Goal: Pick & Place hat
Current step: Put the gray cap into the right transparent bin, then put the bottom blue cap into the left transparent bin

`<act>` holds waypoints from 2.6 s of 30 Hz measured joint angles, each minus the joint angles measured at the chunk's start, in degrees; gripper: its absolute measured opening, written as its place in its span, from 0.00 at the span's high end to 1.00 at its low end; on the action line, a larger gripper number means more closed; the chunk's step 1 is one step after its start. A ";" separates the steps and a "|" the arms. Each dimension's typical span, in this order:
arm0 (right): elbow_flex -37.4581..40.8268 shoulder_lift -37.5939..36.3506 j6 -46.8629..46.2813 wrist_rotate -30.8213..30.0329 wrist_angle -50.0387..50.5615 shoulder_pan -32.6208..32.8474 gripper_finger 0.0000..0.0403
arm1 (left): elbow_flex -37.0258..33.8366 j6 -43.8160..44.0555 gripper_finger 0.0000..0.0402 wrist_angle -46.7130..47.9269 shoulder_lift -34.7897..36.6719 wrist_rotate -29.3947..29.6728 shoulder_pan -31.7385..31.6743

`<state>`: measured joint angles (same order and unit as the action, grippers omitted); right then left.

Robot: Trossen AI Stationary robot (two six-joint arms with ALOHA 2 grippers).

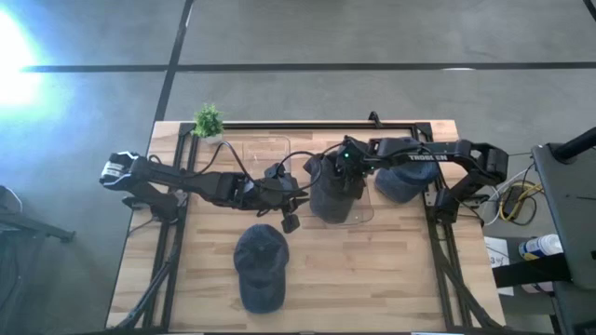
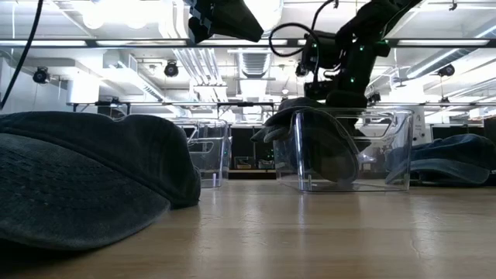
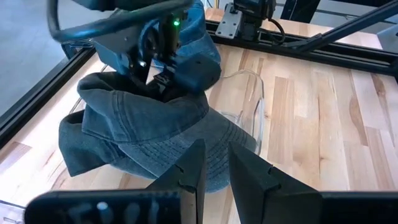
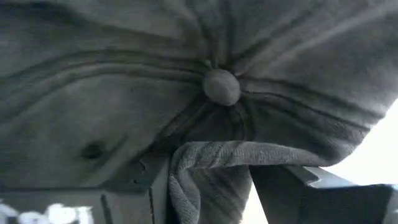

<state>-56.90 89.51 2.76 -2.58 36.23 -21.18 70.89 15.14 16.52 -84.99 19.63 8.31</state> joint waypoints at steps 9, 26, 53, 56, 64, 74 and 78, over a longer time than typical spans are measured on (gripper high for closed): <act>-5.37 -6.33 -0.77 -0.43 14.90 -0.04 0.54 | 0.00 -0.01 0.84 0.28 0.00 1.08 -0.27; -3.08 -4.80 -7.12 0.02 9.69 4.32 0.54 | -0.58 0.24 0.84 6.08 -3.82 -1.17 -0.87; -1.57 2.42 -8.12 -3.34 6.80 4.43 0.54 | -0.85 -7.55 0.84 -3.52 -17.30 -7.51 -8.69; -1.22 2.59 -8.15 -3.61 6.92 4.34 0.54 | -0.85 -8.20 0.84 -5.10 -17.16 -8.10 -8.63; -4.37 -3.38 -8.39 -3.37 16.87 4.43 0.54 | -0.70 -9.88 0.84 -1.48 -13.16 -7.97 -8.63; -8.60 -13.79 -13.18 -2.88 23.71 5.62 0.54 | -0.74 -5.53 0.84 10.41 -3.00 -7.65 -7.16; -10.37 -16.24 -21.85 1.07 24.71 8.65 0.54 | -0.74 -2.92 0.84 19.56 0.59 -12.56 -4.01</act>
<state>-67.27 73.27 -19.09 -1.52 60.94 -12.53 70.15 12.21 36.08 -84.41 7.08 4.31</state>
